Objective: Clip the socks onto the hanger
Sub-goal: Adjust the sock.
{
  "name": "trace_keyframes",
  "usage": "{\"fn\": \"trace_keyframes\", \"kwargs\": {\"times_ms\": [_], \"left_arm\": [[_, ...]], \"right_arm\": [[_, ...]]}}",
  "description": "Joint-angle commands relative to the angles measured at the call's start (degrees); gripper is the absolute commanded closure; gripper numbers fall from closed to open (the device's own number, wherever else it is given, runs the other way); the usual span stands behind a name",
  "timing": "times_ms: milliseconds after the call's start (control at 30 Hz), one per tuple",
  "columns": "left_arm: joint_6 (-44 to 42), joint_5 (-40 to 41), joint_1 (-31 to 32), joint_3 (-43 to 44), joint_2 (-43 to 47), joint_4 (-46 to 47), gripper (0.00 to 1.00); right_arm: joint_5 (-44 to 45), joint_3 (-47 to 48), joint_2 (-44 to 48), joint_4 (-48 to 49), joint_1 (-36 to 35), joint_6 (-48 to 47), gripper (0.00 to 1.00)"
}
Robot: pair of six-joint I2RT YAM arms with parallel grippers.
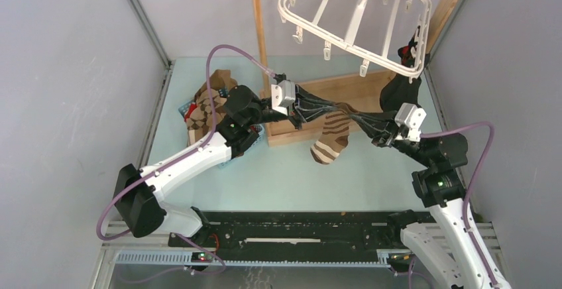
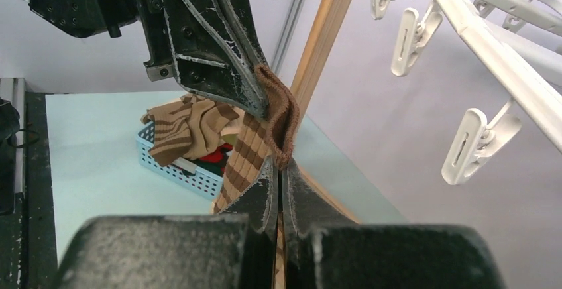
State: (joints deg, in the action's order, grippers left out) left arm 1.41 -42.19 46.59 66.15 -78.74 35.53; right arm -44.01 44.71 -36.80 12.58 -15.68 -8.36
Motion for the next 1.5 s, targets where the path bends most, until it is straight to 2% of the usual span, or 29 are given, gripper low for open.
{"fn": "trace_keyframes", "kwargs": {"times_ms": [0,100,233,333,433,600,700,733,867,1000,1133,1233,1467], "left_arm": [[2.4,1.2,0.4,-0.2,0.9,2.8,0.87],[2.5,1.8,0.4,-0.3,1.0,2.8,0.8],[2.6,4.9,0.1,-0.3,1.0,3.3,0.45],[3.5,7.5,0.1,0.2,0.1,5.5,0.27],[4.0,8.8,0.2,2.1,-2.3,7.4,0.2],[5.6,9.6,0.0,4.8,-6.7,10.5,0.17],[8.7,5.3,-0.1,4.1,-8.1,15.8,0.03],[8.9,3.3,-0.2,3.9,-8.1,16.1,0.01],[10.0,-3.7,-0.2,4.2,-7.6,15.0,0.0],[12.6,-7.4,0.1,4.1,-7.5,14.8,0.06],[12.0,-7.5,0.6,4.7,-7.9,11.7,0.19],[10.9,-6.6,0.9,5.5,-8.5,9.7,0.24],[13.0,-7.4,1.5,8.3,-9.7,9.3,0.57]], "right_arm": [[1.5,2.3,1.2,-1.4,1.3,2.1,1.0],[1.6,2.4,2.5,-3.7,3.6,3.8,1.0],[2.1,2.4,4.7,-10.4,7.7,2.4,1.0],[2.2,2.4,6.5,-15.0,11.1,1.7,1.0],[1.7,2.3,7.5,-16.8,14.4,1.7,1.0],[-1.2,2.3,7.9,-16.7,18.6,1.8,1.0],[-5.9,2.4,8.1,-16.8,19.4,0.0,1.0],[-6.8,2.4,8.1,-17.0,19.5,-0.7,1.0],[-8.1,2.4,7.7,-16.2,19.5,-0.9,1.0],[-9.6,2.4,6.5,-13.3,19.0,0.8,1.0],[-10.1,2.4,5.8,-9.9,17.9,1.9,1.0],[-10.2,3.3,5.1,-10.2,16.3,1.6,1.0],[-9.6,3.8,4.1,-8.7,12.8,1.9,1.0]]}}
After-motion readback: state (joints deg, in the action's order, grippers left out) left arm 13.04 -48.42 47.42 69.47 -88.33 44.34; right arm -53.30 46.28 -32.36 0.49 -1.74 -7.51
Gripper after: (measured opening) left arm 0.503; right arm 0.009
